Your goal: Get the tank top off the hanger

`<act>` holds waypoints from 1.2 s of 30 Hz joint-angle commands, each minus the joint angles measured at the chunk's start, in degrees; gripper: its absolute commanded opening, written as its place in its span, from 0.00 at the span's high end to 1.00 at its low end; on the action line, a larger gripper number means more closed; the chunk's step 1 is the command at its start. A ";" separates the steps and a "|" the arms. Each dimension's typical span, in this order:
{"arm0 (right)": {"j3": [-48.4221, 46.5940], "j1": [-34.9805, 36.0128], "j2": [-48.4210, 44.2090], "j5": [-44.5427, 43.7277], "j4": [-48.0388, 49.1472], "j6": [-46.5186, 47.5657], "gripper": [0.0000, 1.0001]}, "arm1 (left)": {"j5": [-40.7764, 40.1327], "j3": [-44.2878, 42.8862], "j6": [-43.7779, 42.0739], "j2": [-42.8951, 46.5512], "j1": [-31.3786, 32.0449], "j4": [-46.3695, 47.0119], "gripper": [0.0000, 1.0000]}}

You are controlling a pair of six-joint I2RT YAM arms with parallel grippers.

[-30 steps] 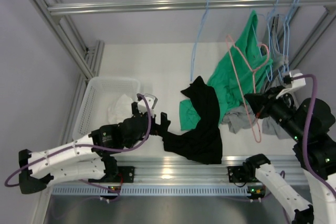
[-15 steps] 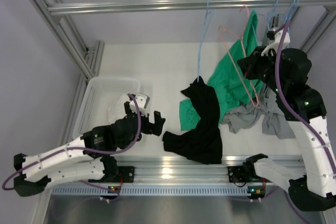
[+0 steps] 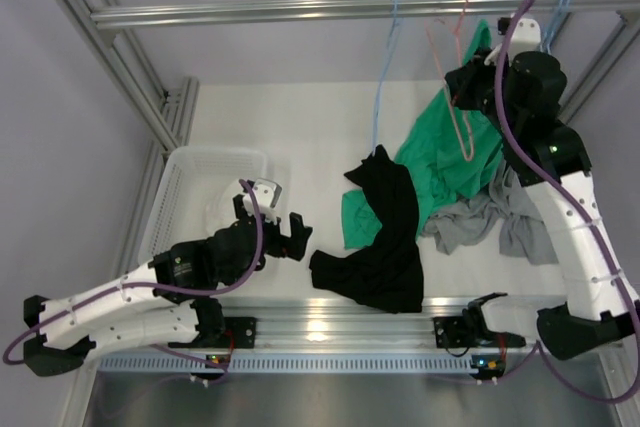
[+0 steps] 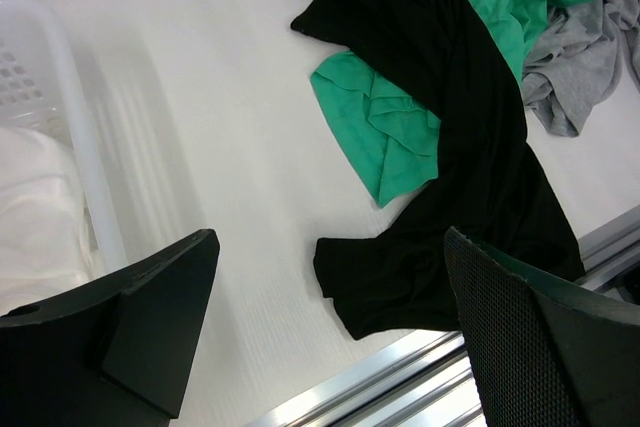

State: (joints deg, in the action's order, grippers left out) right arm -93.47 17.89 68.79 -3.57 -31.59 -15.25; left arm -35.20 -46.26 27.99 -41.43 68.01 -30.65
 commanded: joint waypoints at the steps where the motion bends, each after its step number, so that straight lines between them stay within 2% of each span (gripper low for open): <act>1: -1.63 0.65 2.83 -0.91 7.07 -1.19 1.00 | 0.40 -0.76 0.05 0.65 -0.07 0.16 0.01; 6: 2.06 3.55 5.29 -1.26 12.07 -0.14 1.00 | 0.31 -0.50 0.22 0.04 -0.07 0.24 0.01; 17: 3.99 9.70 8.20 -8.81 13.40 1.18 1.00 | 1.19 0.38 1.89 -0.58 -0.07 0.42 0.01; 30: 7.95 10.85 9.69 -12.86 13.75 0.13 1.00 | 2.33 0.73 2.86 -0.23 -0.07 0.33 0.01; 31: 8.21 10.94 9.60 -12.51 13.67 0.04 0.95 | 2.50 0.73 2.95 -0.40 -0.07 0.42 0.01; 32: 8.57 10.94 9.17 -12.16 13.75 -0.05 0.68 | 2.77 0.56 2.95 -0.67 -0.07 0.51 0.01; 33: 8.74 10.94 8.73 -11.64 13.75 0.04 0.55 | 3.47 0.21 2.95 -1.28 -0.07 0.59 0.01; 34: 9.01 10.94 8.12 -10.85 13.75 0.04 0.47 | 4.08 -0.06 2.78 -1.81 -0.07 0.86 0.01; 35: 9.62 10.94 6.37 -10.75 13.67 0.13 0.32 | 4.87 -0.32 1.90 -2.60 -0.07 1.29 0.01; 36: 9.97 10.94 5.13 -10.84 13.75 0.13 0.27 | 7.23 -0.67 1.20 -4.52 -0.07 3.21 0.01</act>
State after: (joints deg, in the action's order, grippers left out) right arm -84.29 27.99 78.56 -14.81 -19.57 -15.27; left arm -31.79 -45.63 30.09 -43.11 68.01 -30.92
